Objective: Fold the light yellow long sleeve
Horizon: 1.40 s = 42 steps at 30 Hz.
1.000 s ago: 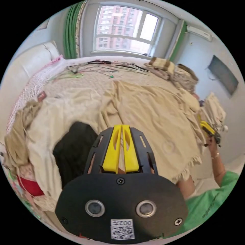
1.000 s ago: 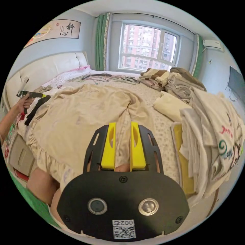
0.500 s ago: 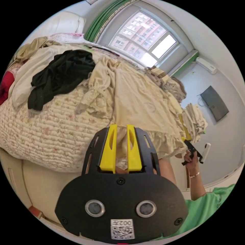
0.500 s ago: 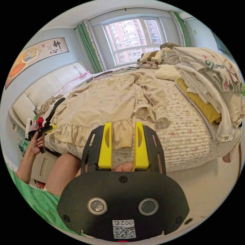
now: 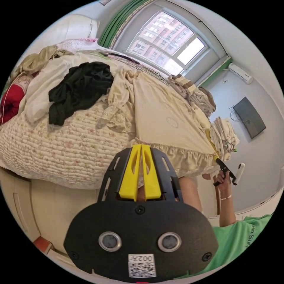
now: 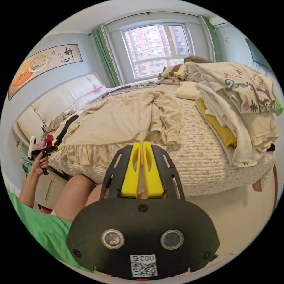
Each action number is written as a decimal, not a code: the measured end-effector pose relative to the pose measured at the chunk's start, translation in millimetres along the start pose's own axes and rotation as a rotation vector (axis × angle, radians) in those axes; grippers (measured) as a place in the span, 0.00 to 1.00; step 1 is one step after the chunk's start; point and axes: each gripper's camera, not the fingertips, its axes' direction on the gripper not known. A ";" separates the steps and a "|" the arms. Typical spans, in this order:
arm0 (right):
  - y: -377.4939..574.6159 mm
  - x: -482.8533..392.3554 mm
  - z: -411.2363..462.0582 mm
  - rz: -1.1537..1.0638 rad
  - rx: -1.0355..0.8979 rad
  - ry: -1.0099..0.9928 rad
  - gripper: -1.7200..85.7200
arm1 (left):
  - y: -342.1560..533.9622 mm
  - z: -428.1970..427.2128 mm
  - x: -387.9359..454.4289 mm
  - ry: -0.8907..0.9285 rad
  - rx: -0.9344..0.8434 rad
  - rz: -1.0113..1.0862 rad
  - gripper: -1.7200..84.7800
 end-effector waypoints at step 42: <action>103.0 -5.9 -101.9 0.148 0.045 0.085 0.01 | -273.4 -130.7 83.9 -1.050 0.227 -0.057 0.01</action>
